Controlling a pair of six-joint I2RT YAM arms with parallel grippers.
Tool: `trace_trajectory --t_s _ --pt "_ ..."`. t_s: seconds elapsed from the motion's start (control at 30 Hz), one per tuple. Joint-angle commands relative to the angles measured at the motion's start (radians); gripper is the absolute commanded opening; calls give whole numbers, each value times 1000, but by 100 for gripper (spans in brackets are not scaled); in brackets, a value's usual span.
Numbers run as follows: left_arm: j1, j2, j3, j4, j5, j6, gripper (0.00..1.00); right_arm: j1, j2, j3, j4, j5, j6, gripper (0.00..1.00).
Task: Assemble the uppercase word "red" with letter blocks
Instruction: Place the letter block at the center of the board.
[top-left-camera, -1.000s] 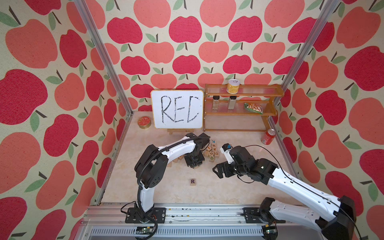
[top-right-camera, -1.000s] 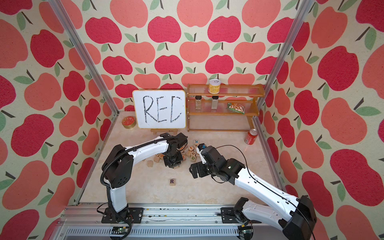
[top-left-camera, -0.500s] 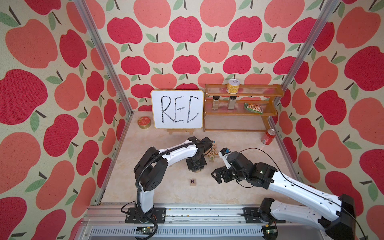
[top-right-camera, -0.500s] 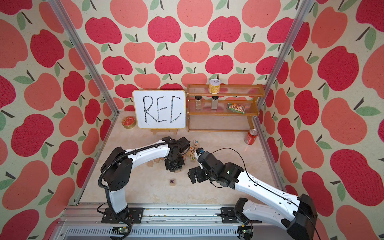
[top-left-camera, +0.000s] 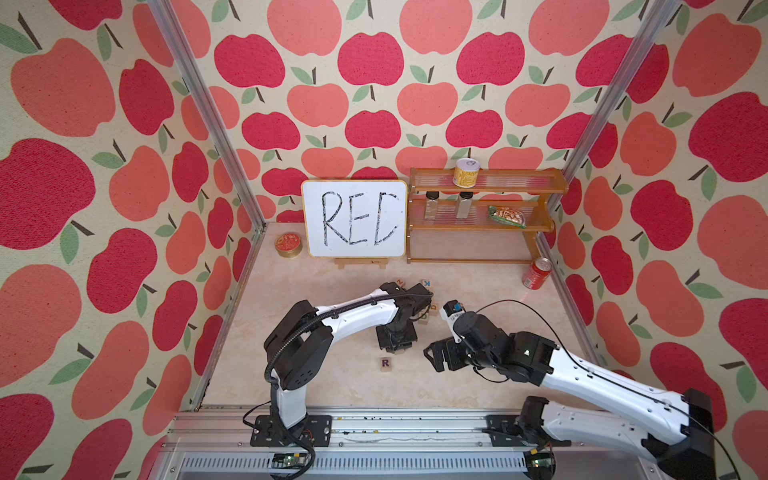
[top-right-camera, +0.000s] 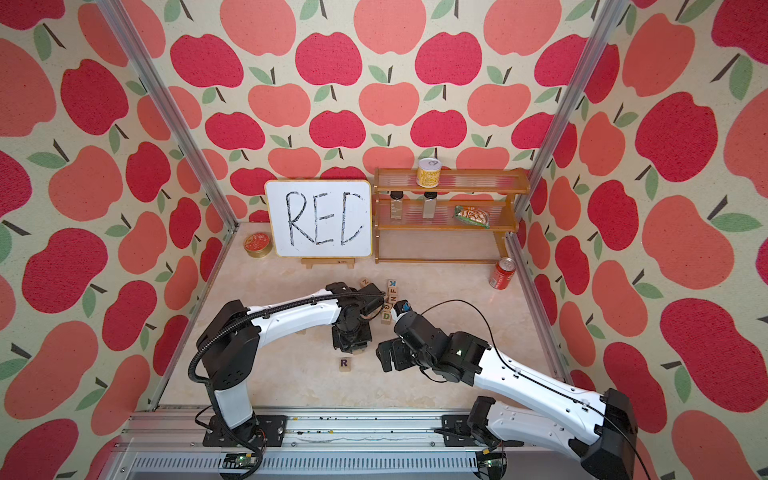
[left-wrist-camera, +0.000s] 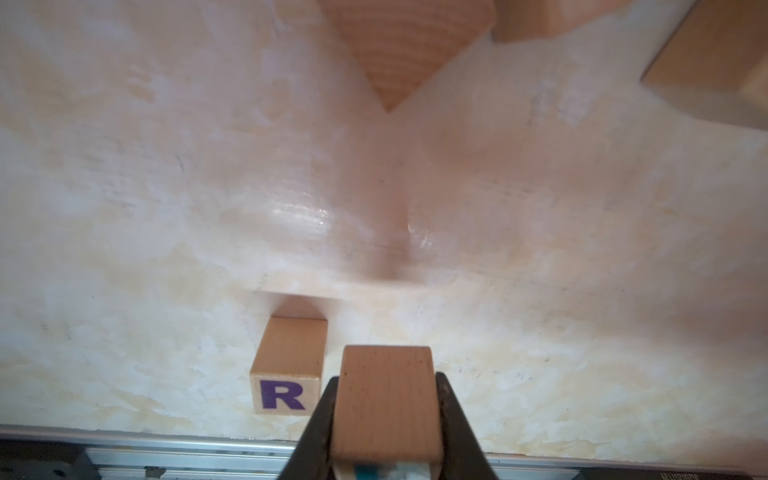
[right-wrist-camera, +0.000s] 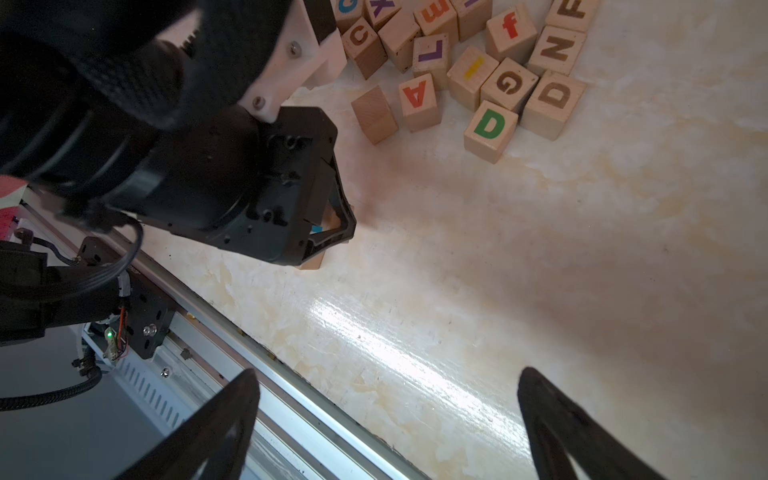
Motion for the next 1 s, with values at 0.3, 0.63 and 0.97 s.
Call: trace_trajectory --t_s 0.3,0.63,0.97 --pt "-60 -52 -80 36 21 -65 0 70 -36 -44 -37 74 80 99" --pt "-77 -19 -90 69 57 -63 0 88 -58 -57 -49 86 95 99" --pt "-71 27 -74 78 79 -37 0 88 -104 -86 -59 101 108 99"
